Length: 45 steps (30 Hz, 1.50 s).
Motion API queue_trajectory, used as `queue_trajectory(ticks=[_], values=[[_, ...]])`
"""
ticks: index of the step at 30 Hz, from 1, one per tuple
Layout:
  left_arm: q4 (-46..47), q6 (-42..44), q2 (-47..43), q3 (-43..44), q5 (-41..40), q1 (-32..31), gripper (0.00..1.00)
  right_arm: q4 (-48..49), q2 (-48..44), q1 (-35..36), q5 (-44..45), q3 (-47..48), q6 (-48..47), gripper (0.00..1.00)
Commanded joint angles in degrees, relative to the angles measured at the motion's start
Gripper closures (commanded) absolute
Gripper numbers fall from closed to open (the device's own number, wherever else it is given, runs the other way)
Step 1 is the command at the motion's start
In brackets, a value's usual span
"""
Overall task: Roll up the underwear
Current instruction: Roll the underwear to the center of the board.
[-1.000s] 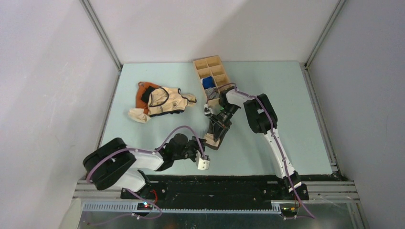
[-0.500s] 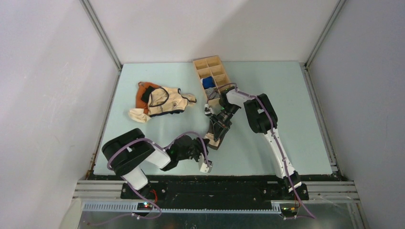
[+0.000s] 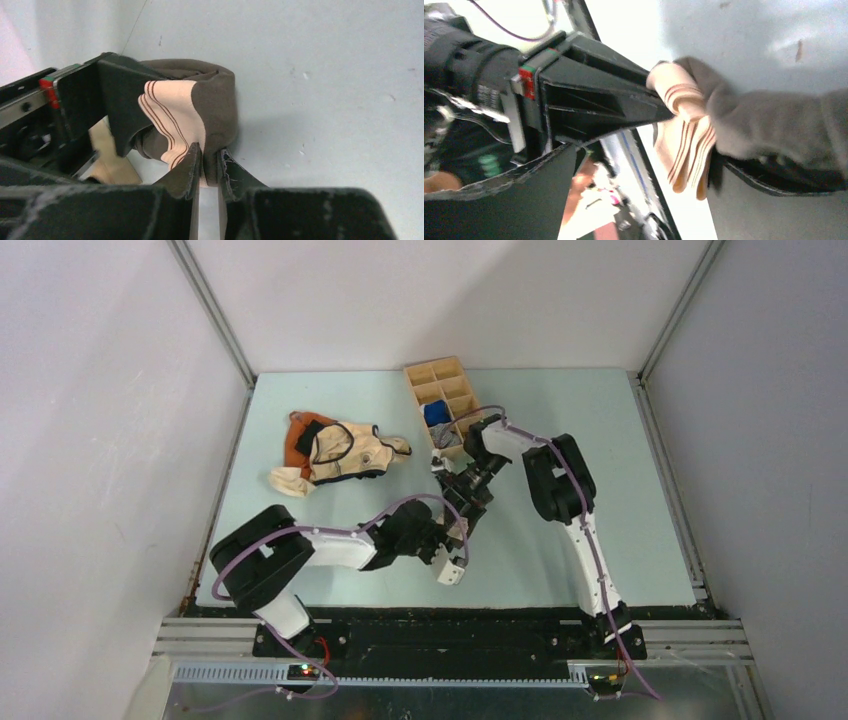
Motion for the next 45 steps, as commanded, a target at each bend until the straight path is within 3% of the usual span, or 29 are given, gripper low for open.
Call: queue_trajectory(ticks=[1, 4, 6, 7, 8, 9, 10, 11, 14, 17, 20, 24, 26, 33, 37, 45], values=[[-24.5, -3.0, -1.0, 7.8, 3.9, -0.9, 1.00, 8.0, -9.8, -1.6, 10.4, -3.9, -2.2, 0.01], [-39.3, -2.5, 0.6, 13.5, 8.5, -1.4, 1.00, 15.5, -19.4, -6.4, 10.6, -6.7, 1.0, 0.01], [-48.4, -3.0, 3.1, 18.4, 11.6, -1.3, 1.00, 29.0, -34.3, -10.3, 15.6, -13.9, 8.9, 0.01], [-53.4, -3.8, 4.2, 21.2, 12.8, -1.3, 1.00, 42.7, -40.1, -12.9, 19.2, -23.1, 15.2, 0.01], [-55.3, -4.6, 6.1, 22.6, 14.9, -1.3, 1.00, 50.1, -51.8, -14.1, 25.8, -28.6, 17.8, 0.01], [-58.1, -6.8, 7.0, 24.8, 15.9, -1.2, 1.00, 65.6, -57.9, -16.0, 28.0, -40.5, 20.7, 0.01], [-59.2, -7.8, 8.4, 25.7, 17.8, -1.2, 1.00, 72.2, -70.3, -16.4, 31.1, -46.1, 20.9, 0.01], [-60.6, -9.7, 8.9, 27.0, 19.8, -1.0, 1.00, 79.8, -74.1, -16.3, 32.8, -55.3, 19.5, 0.01], [-65.6, -13.0, 12.8, 31.1, 25.3, -0.1, 1.00, 80.0, -89.4, -15.2, 35.9, -67.3, 11.0, 0.01], [-73.3, -15.5, 17.4, 39.3, 29.7, 0.3, 1.00, 60.5, -95.6, -14.8, 26.8, -71.5, -3.0, 0.12], [-75.2, -16.9, 20.5, 43.4, 31.3, 1.0, 1.00, 52.8, -101.1, -13.4, 20.8, -75.4, -16.1, 0.24], [-77.1, -21.3, 24.4, 48.3, 36.1, 3.6, 1.00, 55.1, -105.9, -4.9, 21.9, -83.1, -24.7, 0.25], [-78.7, -24.0, 26.5, 50.6, 38.9, 5.1, 1.00, 61.0, -106.3, 0.4, 24.3, -85.3, -26.4, 0.23], [-77.2, -29.9, 30.1, 52.7, 42.5, 6.9, 1.00, 77.9, -93.3, 12.8, 31.9, -86.8, -21.6, 0.23], [-77.7, -33.7, 32.2, 55.2, 44.4, 7.9, 1.00, 87.0, -86.3, 16.1, 32.2, -86.3, -18.5, 0.24], [-78.9, -36.0, 33.3, 57.2, 46.2, 9.1, 1.00, 91.6, -79.3, 18.1, 32.5, -84.2, -11.7, 0.30]])
